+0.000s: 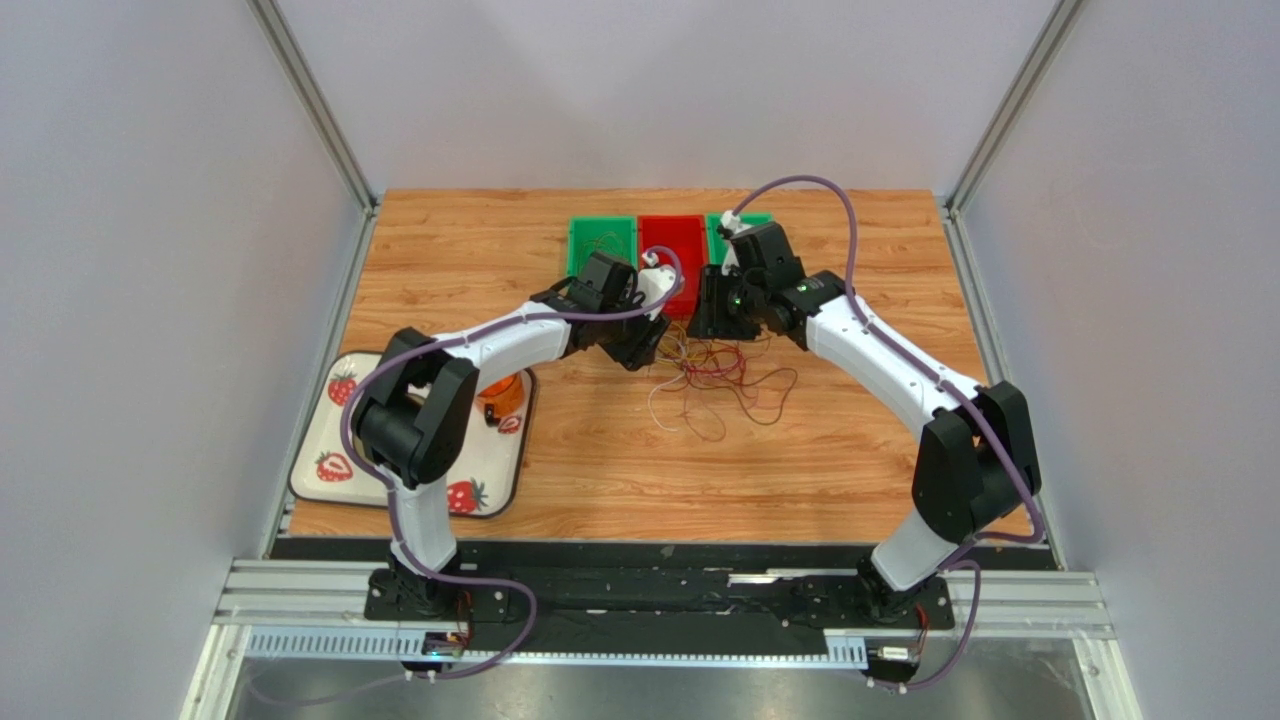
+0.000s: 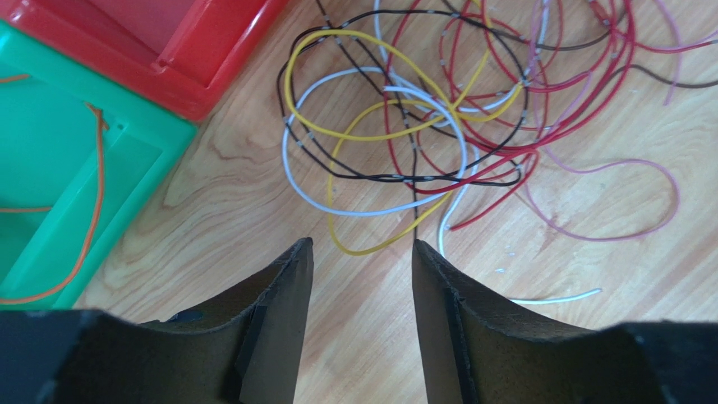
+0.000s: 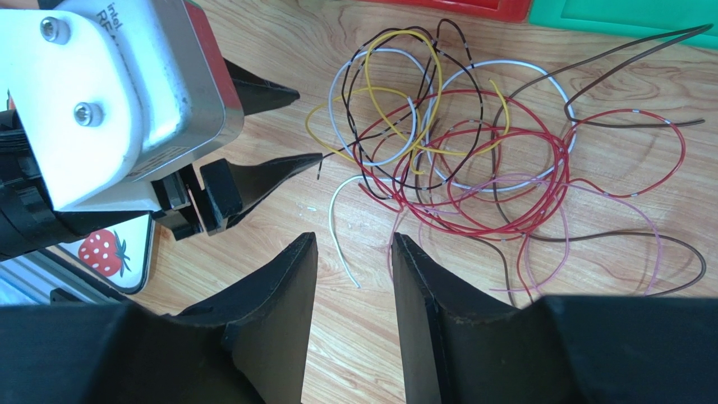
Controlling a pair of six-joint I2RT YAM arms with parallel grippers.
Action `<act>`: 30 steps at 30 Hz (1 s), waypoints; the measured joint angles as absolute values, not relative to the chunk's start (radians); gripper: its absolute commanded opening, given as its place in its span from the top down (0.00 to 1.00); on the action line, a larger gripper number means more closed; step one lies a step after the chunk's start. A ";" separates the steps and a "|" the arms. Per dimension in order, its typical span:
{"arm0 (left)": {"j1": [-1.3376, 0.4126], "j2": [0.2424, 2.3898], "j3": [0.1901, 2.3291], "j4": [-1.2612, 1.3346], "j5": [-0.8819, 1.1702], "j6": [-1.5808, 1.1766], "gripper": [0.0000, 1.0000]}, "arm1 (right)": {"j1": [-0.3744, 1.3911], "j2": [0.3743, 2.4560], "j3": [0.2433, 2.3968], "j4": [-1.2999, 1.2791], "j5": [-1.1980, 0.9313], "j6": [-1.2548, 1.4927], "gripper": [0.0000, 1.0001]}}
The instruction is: Untangle the cables
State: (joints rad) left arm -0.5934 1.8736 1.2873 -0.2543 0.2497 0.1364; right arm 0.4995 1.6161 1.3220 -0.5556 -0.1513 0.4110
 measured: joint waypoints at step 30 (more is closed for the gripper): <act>-0.646 1.938 1.352 -0.284 0.228 0.183 0.99 | 0.481 1.642 1.306 -0.518 -0.179 0.419 0.58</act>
